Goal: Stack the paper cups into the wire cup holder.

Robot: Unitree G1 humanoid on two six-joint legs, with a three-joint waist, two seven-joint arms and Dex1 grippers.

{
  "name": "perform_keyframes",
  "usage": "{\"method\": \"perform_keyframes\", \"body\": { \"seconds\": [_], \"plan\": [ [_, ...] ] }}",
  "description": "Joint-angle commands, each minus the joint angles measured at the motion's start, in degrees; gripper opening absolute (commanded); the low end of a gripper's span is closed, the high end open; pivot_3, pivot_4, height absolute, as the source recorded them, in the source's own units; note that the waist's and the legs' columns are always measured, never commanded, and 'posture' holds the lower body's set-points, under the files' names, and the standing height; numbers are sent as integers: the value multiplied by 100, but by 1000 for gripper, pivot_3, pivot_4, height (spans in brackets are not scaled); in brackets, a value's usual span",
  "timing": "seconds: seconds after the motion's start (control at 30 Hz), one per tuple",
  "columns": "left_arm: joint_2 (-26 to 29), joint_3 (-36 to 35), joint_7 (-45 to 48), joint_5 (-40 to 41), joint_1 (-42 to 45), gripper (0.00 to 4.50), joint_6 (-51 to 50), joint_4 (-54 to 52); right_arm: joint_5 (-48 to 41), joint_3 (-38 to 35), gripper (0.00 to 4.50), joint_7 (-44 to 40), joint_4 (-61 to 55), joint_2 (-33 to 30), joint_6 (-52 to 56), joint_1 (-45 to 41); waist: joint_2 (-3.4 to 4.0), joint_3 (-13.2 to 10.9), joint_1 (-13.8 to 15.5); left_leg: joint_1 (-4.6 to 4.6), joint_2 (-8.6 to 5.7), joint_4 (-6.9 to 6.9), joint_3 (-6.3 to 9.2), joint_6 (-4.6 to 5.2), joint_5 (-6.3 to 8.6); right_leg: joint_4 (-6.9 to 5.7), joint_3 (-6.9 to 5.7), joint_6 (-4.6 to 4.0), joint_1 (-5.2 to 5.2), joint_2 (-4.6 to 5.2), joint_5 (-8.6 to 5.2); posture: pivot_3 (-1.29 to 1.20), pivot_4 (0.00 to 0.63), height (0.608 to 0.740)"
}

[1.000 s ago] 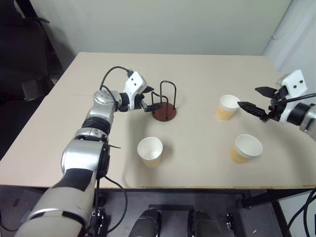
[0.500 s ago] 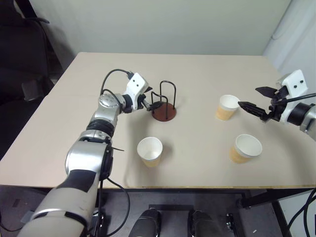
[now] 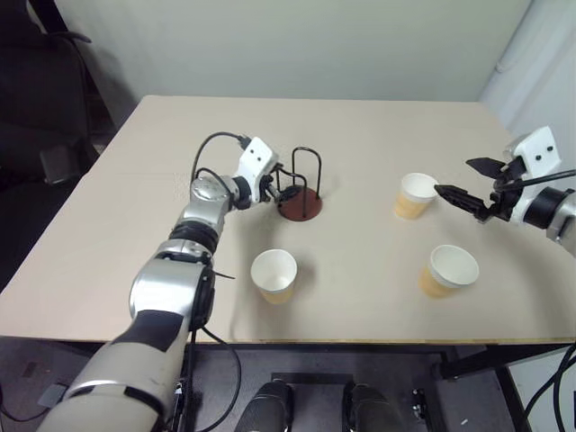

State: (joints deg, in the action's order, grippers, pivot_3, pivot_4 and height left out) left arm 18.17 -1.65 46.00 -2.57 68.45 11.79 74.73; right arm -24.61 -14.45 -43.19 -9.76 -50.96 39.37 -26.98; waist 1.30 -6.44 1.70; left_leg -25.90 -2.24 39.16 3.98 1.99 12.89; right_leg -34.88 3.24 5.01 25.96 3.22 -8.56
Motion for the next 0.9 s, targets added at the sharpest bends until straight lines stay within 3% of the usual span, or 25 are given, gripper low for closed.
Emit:
{"method": "perform_keyframes", "body": {
  "seconds": [0.03, 0.23, 0.27, 0.67, 0.9],
  "plan": [
    [-122, -110, -48, 81, -10, 2429, -30, -52, -44, -211, 4087, 93, -225, -40, -42, -14, 0, 0, 6, 0, 0, 0, 0, 0, 0, -1, 0, 0, 0, 0, 0, 0, 150, 740],
    [-151, -114, 79, 92, -60, 158, -72, -79, -53, -234, 4087, 122, -230, -28, -70, 22, -1, 0, 5, 0, -1, 2, -1, -1, -5, -2, 1, 1, -1, 0, 2, 0, 150, 740],
    [-142, -113, 92, 94, -62, 14, -74, -81, -52, -240, 4087, 126, -230, -26, -75, 29, 0, 0, 5, 0, -1, 2, -1, -1, -6, -3, 0, 0, -1, 0, 2, 0, 150, 740],
    [-172, -172, 473, 209, -70, 14, -132, -128, -56, -256, 4087, 152, -269, -37, -75, 95, -1, 0, 6, 3, -2, 1, -2, 0, -16, -3, 1, 0, -3, 1, 6, 0, 150, 740],
    [-591, -169, 831, 331, -94, 14, -229, -272, -67, -292, 4087, 139, -279, -77, -45, 104, -1, 0, 31, -5, -3, 2, -1, 5, -18, 0, 2, 9, -4, 3, 12, 0, 150, 740]
  ]
}}
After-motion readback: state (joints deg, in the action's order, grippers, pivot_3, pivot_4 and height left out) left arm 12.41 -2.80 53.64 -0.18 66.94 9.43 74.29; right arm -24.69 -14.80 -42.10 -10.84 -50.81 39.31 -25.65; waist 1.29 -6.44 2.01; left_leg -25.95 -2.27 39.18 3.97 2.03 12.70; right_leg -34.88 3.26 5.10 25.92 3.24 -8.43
